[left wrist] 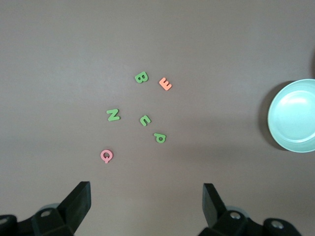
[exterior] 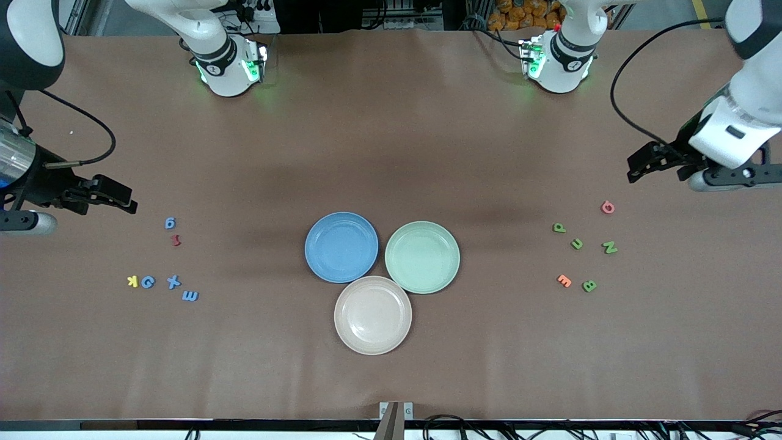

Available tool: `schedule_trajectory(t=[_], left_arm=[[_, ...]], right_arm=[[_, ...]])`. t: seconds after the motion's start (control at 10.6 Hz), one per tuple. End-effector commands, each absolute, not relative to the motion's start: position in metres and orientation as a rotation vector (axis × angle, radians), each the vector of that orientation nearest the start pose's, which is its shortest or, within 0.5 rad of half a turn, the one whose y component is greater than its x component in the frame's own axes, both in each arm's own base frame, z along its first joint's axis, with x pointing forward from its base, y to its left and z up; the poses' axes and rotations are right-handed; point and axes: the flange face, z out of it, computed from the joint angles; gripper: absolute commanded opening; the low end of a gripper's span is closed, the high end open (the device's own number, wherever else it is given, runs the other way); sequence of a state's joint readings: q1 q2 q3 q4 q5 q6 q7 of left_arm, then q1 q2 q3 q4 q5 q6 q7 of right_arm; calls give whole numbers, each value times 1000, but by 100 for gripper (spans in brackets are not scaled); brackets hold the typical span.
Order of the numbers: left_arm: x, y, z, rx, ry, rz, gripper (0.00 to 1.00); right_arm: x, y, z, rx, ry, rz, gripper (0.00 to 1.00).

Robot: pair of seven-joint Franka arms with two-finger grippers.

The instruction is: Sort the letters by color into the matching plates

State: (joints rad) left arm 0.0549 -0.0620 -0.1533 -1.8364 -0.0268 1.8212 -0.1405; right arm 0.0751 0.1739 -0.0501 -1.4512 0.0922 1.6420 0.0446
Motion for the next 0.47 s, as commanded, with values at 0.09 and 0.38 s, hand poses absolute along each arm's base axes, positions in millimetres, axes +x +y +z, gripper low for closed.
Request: schedule_trajectory(t=[0.09,0.38], left_arm=[[534,-54,498,-3137,-100,-84,100],[540,-47,475,-3131,-131,-20,100]], right_arm=[[605,38,596,-3047,-1,8,100],[601,38,602,-3048,-3,43,100]])
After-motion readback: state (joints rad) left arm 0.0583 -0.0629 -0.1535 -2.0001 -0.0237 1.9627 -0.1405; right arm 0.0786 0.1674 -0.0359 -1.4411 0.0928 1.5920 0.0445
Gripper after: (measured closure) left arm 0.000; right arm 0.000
